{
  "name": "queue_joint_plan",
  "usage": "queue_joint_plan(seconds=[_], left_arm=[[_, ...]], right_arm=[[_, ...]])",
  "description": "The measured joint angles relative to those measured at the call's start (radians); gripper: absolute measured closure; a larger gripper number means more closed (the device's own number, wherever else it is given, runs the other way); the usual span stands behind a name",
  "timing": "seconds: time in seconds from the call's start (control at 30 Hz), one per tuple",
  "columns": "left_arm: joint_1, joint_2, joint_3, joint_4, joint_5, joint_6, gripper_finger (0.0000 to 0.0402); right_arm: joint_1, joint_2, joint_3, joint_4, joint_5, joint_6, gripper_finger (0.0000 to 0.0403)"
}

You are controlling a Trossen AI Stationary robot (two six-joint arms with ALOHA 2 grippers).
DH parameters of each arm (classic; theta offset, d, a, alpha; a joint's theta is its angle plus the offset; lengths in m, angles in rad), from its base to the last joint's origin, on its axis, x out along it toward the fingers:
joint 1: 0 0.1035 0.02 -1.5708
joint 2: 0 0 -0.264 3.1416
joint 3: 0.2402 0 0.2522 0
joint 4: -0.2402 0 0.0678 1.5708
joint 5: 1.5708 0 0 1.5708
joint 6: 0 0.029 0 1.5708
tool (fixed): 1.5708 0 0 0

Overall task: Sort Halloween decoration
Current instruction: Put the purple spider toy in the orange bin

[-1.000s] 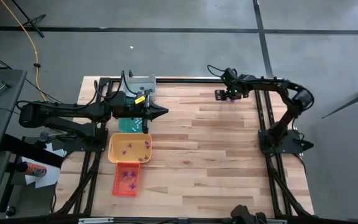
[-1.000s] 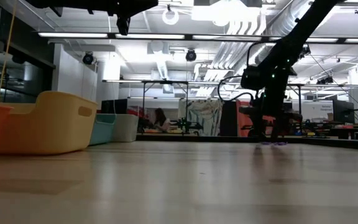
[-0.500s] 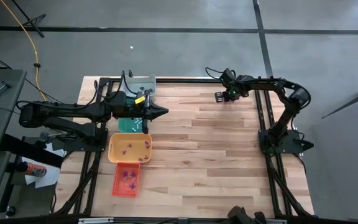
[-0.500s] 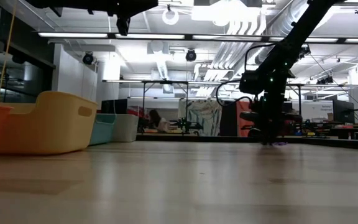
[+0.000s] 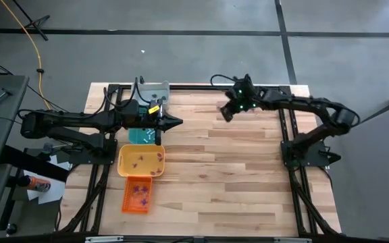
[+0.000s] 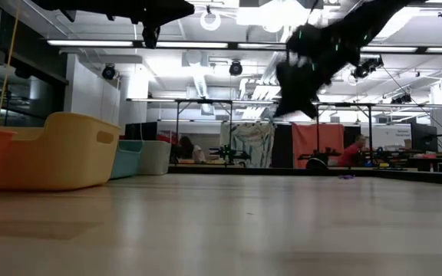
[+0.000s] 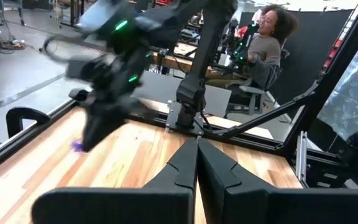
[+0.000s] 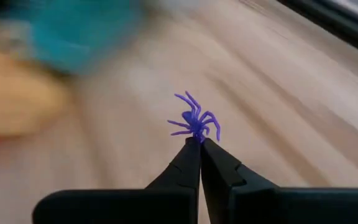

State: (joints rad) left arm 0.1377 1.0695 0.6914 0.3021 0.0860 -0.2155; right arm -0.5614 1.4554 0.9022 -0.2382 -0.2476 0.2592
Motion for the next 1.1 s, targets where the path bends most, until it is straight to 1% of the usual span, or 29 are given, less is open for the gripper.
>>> queue_joint_plan(seconds=[0.07, 0.13, 0.3, 0.43, 0.53, 0.97, 1.1], left_arm=[[0.001, 0.0, 0.0, 0.0, 0.0, 0.01, 0.0401], [0.001, 0.0, 0.0, 0.0, 0.0, 0.019, 0.0402], [0.001, 0.0, 0.0, 0.001, 0.0, 0.026, 0.0401], [0.001, 0.0, 0.0, 0.003, -0.005, 0.027, 0.0401], [0.001, 0.0, 0.0, 0.003, -0.006, 0.027, 0.0402], [0.001, 0.0, 0.0, 0.01, -0.009, 0.046, 0.0401], [0.001, 0.0, 0.0, 0.01, -0.025, 0.104, 0.0401]], right_arm=[[0.066, -0.038, 0.0, 0.101, -0.071, -0.011, 0.0402], [0.13, -0.069, 0.0, 0.2, -0.098, -0.02, 0.0402], [0.265, -0.12, 0.001, 0.43, -0.106, -0.062, 0.0402], [0.321, -0.133, 0.001, 0.542, -0.099, -0.081, 0.0402], [0.335, -0.133, 0.001, 0.559, -0.09, -0.081, 0.0402], [0.332, -0.133, 0.001, 0.558, -0.085, -0.08, 0.0403], [0.363, -0.113, 0.004, 0.519, -0.093, -0.104, 0.0403]])
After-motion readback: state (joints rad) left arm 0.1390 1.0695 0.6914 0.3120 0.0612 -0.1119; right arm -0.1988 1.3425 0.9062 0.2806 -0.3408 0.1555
